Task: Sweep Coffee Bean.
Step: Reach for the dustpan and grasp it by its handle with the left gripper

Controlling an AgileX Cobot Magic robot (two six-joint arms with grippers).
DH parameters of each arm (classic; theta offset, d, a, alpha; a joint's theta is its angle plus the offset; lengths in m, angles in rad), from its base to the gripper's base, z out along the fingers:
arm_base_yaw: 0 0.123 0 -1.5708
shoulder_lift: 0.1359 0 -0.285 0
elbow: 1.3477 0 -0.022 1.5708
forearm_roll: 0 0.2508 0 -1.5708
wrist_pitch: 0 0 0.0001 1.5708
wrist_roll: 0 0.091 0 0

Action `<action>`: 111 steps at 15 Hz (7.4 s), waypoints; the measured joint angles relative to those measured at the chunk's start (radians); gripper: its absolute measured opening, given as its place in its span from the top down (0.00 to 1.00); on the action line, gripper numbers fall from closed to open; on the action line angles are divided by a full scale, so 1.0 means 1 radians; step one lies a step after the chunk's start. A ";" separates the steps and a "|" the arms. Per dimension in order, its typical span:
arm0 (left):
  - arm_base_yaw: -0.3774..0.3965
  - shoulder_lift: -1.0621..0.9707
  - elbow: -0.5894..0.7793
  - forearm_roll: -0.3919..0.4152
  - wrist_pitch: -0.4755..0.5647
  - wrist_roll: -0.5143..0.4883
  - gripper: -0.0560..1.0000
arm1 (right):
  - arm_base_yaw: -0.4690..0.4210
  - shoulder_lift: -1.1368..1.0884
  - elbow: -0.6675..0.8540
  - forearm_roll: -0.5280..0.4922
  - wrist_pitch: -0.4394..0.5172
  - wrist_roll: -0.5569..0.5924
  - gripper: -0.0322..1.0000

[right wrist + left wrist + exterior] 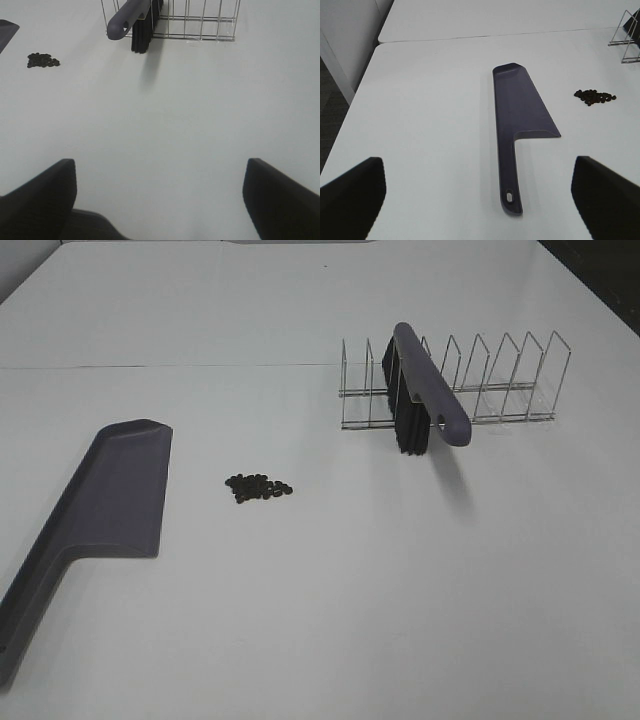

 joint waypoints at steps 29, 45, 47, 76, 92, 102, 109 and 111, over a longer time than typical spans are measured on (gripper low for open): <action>0.000 0.000 0.000 0.000 0.000 0.000 0.07 | 0.000 0.000 0.000 0.000 0.000 0.000 0.23; 0.000 0.000 0.000 0.006 0.000 -0.015 0.07 | 0.000 0.000 0.000 0.000 0.000 0.000 0.23; 0.000 0.000 0.000 0.007 0.000 -0.019 0.07 | 0.000 0.000 0.000 -0.001 0.000 0.000 0.23; 0.000 0.843 -0.046 0.010 -0.083 -0.104 0.07 | 0.000 0.000 0.000 -0.002 0.001 0.000 0.23; -0.057 1.392 -0.188 -0.095 -0.281 -0.098 0.08 | 0.000 0.000 0.000 -0.002 0.001 0.000 0.23; -0.141 1.687 -0.251 -0.072 -0.419 -0.187 0.09 | 0.000 0.000 0.000 -0.003 0.001 0.000 0.23; -0.141 1.816 -0.346 -0.072 -0.435 -0.182 0.09 | 0.000 0.000 0.000 -0.003 0.001 0.000 0.23; -0.141 1.835 -0.350 -0.072 -0.433 -0.180 0.09 | 0.000 0.000 0.000 -0.009 0.001 0.003 0.23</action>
